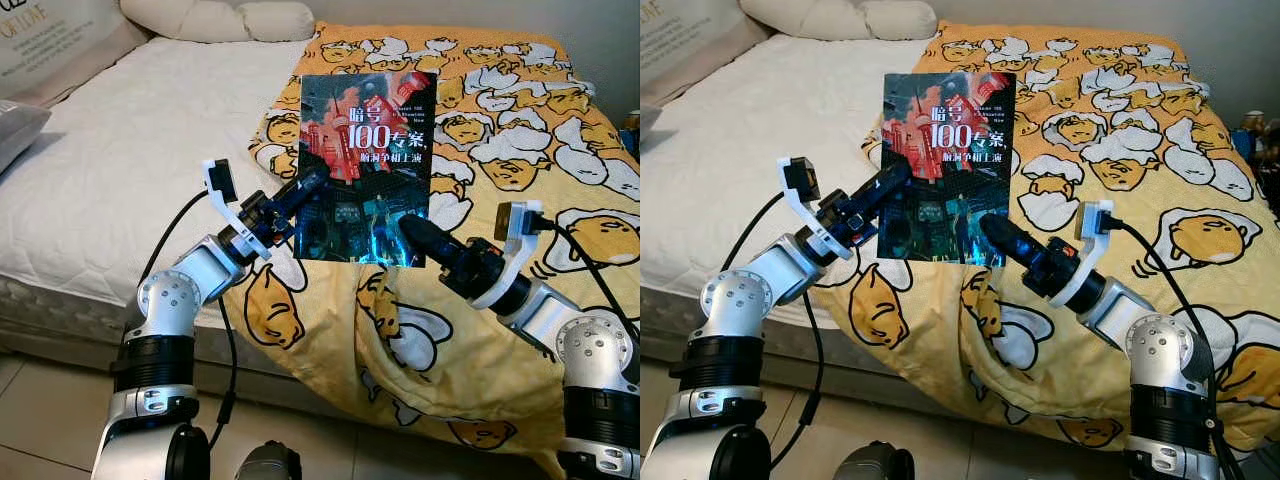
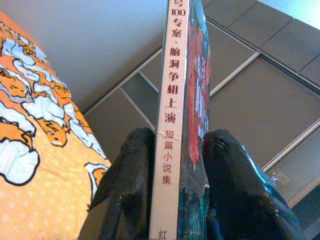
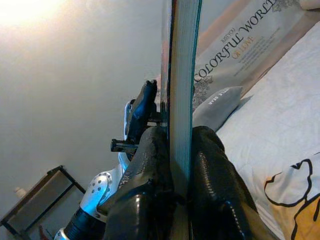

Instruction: Clean up the room

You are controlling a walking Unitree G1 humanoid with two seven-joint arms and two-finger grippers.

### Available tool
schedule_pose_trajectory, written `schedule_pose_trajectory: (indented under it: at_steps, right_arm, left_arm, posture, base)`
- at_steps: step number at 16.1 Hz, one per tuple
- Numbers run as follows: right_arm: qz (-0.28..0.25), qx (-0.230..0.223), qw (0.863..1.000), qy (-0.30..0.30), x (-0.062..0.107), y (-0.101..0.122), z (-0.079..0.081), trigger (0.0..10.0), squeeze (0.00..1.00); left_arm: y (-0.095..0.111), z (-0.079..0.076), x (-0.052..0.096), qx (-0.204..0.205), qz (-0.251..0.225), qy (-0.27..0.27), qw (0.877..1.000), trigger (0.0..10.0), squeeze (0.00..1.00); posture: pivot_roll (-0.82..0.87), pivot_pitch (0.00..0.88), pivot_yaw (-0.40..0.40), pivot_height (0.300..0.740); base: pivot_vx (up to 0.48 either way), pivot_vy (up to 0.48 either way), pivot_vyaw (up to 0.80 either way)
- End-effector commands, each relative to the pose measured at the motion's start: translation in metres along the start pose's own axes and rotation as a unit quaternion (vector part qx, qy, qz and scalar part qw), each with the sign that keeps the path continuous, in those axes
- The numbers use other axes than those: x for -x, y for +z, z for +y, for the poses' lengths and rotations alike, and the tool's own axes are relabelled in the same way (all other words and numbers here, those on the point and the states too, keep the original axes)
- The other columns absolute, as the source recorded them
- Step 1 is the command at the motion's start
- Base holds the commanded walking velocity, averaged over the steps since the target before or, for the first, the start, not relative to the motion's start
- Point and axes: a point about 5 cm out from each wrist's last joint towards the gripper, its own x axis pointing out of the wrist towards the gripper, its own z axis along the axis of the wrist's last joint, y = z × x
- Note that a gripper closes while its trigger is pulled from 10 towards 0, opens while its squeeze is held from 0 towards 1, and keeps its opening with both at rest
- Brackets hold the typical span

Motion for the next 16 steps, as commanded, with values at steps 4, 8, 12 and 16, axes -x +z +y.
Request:
schedule_pose_trajectory:
  at_steps: [4, 8, 12, 16]
  right_arm:
    - [-0.006, 0.019, 0.999, 0.029, -0.007, 0.007, 0.009, 0.0, 0.0]
    - [-0.008, 0.028, 0.999, 0.029, -0.008, 0.01, 0.009, 0.0, 0.0]
    - [-0.011, 0.041, 0.999, 0.022, -0.009, 0.012, 0.008, 10.0, 0.0]
    - [-0.025, 0.03, 0.999, -0.017, -0.004, 0.006, 0.001, 10.0, 1.0]
  left_arm:
    - [-0.006, 0.0, 0.0, -0.005, 0.019, -0.002, 1.0, 0.0, 0.0]
    - [-0.005, 0.0, -0.002, -0.014, 0.018, -0.005, 1.0, 0.0, 0.0]
    - [-0.001, -0.002, -0.004, -0.032, 0.008, -0.004, 0.999, 0.0, 0.0]
    - [0.013, 0.001, 0.0, -0.074, -0.018, 0.034, 0.997, 0.0, 0.0]
  posture:
    - [-0.01, 0.0, 0.067, 0.74]
    - [-0.02, 0.0, 0.071, 0.74]
    - [-0.02, 0.0, 0.075, 0.74]
    - [-0.01, 0.0, 0.069, 0.74]
  base:
    - [0.0, 0.0, 0.0]
    - [0.0, 0.0, 0.0]
    - [0.0, 0.0, 0.0]
    - [0.0, 0.0, 0.0]
